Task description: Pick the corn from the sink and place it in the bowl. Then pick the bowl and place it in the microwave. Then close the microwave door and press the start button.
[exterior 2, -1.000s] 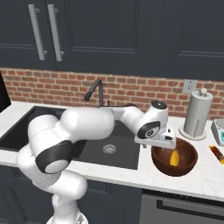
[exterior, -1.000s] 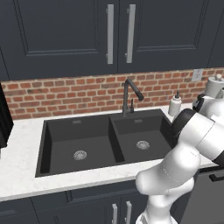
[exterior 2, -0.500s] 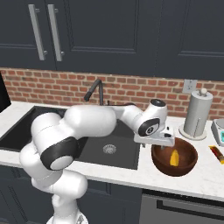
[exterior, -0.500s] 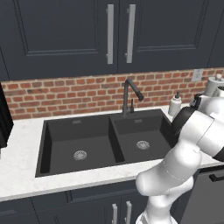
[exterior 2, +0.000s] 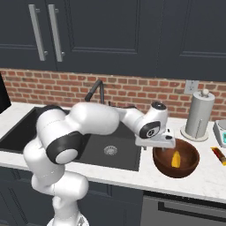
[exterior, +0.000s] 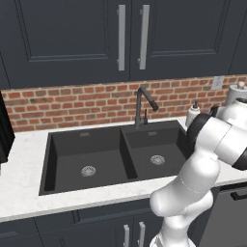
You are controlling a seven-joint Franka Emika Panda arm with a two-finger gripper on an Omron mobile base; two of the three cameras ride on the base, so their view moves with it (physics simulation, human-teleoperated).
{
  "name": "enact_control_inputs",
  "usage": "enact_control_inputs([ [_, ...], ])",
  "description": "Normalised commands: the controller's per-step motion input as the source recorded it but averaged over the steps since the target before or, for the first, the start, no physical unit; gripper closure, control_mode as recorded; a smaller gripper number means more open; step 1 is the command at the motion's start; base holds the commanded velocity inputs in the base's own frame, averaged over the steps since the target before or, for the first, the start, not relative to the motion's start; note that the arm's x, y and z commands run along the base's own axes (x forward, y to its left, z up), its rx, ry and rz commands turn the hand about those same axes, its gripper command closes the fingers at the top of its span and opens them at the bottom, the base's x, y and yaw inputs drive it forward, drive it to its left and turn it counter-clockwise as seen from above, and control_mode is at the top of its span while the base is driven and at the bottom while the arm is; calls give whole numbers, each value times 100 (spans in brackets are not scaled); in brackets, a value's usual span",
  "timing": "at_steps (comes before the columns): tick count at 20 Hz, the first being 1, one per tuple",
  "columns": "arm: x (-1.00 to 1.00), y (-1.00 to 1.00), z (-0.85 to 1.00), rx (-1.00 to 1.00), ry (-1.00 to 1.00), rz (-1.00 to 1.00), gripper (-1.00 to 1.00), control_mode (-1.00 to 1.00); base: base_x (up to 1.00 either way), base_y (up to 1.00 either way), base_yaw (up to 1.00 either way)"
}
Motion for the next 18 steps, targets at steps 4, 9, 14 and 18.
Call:
enact_control_inputs([
  [4, 5, -8, -16, 0, 2, 3, -100, -100, 0, 0, 0],
  [9, 5, -3, -17, 0, 2, 3, -100, -100, 0, 0, 0],
  [14, 4, 6, -18, 0, 2, 0, 100, -100, 0, 0, 0],
  [18, 1, 0, -9, 0, 0, 0, 100, -100, 0, 0, 0],
])
